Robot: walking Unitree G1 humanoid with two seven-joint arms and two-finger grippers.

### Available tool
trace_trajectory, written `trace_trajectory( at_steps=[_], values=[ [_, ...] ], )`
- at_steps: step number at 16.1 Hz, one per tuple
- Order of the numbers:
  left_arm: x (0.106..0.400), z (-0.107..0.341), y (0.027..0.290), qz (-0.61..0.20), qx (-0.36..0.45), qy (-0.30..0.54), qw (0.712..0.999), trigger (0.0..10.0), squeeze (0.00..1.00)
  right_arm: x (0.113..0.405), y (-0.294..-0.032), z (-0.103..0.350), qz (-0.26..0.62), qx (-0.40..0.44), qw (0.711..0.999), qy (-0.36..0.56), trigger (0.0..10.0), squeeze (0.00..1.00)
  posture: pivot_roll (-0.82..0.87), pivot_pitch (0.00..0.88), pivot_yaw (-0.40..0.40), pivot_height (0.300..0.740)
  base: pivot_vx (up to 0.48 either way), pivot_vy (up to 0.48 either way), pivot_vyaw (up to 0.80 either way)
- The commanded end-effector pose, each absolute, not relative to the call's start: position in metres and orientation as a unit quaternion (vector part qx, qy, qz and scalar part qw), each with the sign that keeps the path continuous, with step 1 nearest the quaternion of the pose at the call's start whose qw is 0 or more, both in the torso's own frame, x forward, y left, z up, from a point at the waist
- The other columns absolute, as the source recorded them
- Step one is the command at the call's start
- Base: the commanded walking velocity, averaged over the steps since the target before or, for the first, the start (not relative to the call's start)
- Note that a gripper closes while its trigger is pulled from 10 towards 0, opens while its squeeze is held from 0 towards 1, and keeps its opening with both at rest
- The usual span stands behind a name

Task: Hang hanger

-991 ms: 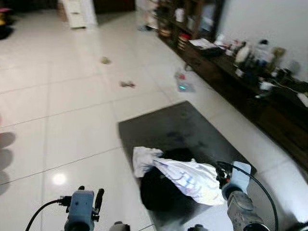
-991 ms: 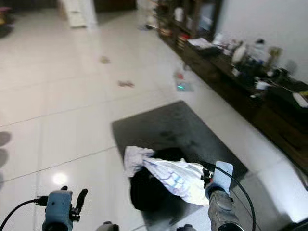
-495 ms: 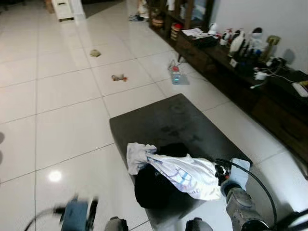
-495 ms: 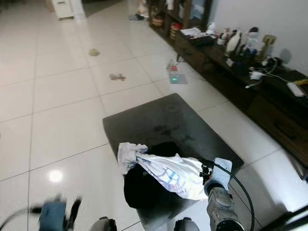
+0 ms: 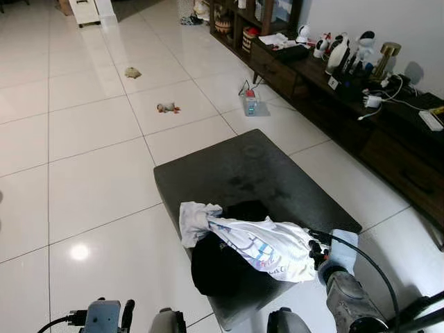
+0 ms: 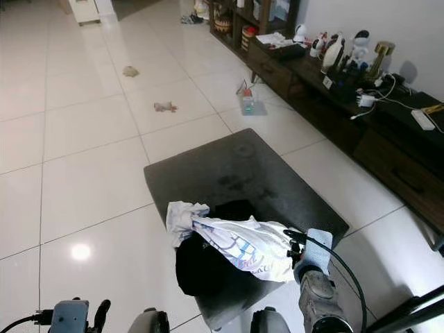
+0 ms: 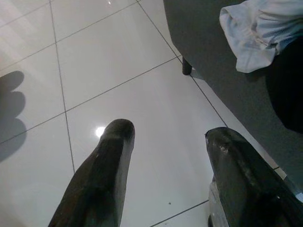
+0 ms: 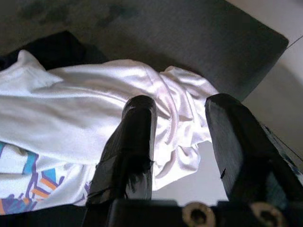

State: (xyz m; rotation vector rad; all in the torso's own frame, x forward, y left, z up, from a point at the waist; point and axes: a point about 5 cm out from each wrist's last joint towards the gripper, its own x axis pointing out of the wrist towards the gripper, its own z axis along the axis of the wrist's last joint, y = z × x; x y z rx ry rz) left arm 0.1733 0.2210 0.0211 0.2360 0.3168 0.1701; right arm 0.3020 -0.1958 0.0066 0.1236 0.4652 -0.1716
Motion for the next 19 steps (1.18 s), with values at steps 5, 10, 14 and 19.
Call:
trace_trajectory(
  at_steps=[5,10,14,19],
  values=[
    [0.167,0.02,0.22,0.087,0.113,0.163,0.976,10.0,0.0,0.293,-0.198,-0.003,-0.09,0.058,0.961,0.254,10.0,0.0,0.09,0.171,-0.015,0.615,0.29,0.0,0.23],
    [0.176,0.023,0.221,0.091,0.109,0.147,0.979,10.0,0.0,0.283,-0.203,-0.012,-0.101,0.047,0.954,0.279,10.0,0.0,0.11,0.109,-0.01,0.615,0.166,0.0,0.0],
    [0.173,0.025,0.226,0.102,0.108,0.146,0.978,10.0,0.0,0.279,-0.218,-0.013,-0.169,0.07,0.945,0.273,10.0,0.0,0.13,0.089,0.002,0.615,0.0,0.0,0.0],
    [0.159,0.03,0.241,0.115,0.119,0.15,0.975,10.0,0.0,0.273,-0.226,-0.015,-0.207,0.088,0.935,0.275,10.0,1.0,0.17,0.101,0.036,0.615,0.0,0.0,0.0]
  ],
)
